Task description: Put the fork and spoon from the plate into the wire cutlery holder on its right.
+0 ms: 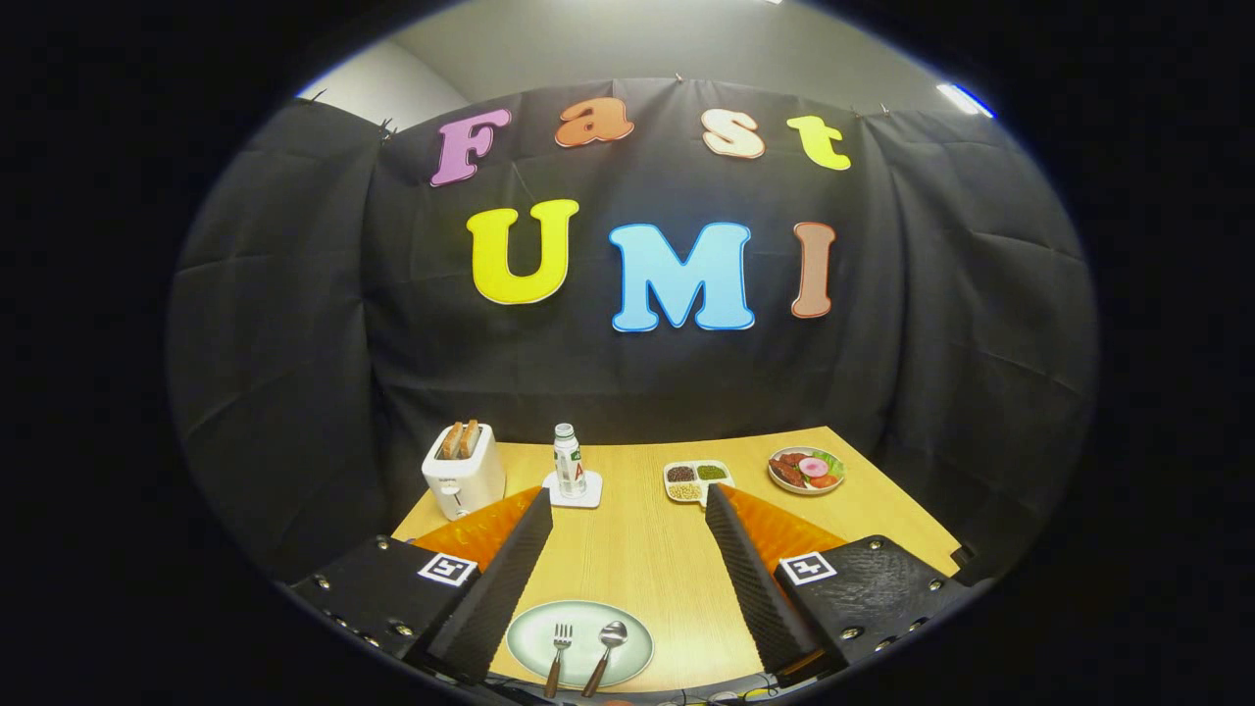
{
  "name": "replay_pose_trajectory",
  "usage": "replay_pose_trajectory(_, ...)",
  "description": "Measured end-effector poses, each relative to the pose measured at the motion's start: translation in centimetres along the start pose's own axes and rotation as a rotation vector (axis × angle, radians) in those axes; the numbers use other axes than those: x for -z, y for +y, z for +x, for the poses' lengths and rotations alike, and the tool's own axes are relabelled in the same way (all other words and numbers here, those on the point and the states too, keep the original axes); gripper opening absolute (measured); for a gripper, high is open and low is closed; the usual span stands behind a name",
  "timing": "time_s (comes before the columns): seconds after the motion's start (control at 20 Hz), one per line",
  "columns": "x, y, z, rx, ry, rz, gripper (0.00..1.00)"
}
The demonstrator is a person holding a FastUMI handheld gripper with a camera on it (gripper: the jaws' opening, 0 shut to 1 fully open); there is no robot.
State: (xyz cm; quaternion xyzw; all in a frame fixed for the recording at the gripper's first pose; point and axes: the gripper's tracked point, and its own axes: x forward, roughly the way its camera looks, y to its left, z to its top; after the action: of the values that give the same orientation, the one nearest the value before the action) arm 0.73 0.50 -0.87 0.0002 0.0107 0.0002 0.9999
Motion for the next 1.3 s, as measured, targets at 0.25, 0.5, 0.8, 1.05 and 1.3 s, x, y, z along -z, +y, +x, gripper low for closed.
replay_pose_trajectory(0.25,-0.1,0.3,0.8,-0.008,0.003,-0.001,0.97)
replay_pose_trajectory(0.5,1.2,0.4,1.9,-0.011,0.036,0.01,0.97)
replay_pose_trajectory(0.8,6.0,0.6,3.3,0.018,0.13,-0.001,0.97)
replay_pose_trajectory(1.05,12.6,1.1,4.1,0.046,0.287,-0.009,0.97)
replay_pose_trajectory(1.3,19.5,1.8,4.4,0.053,0.451,0.067,0.97)
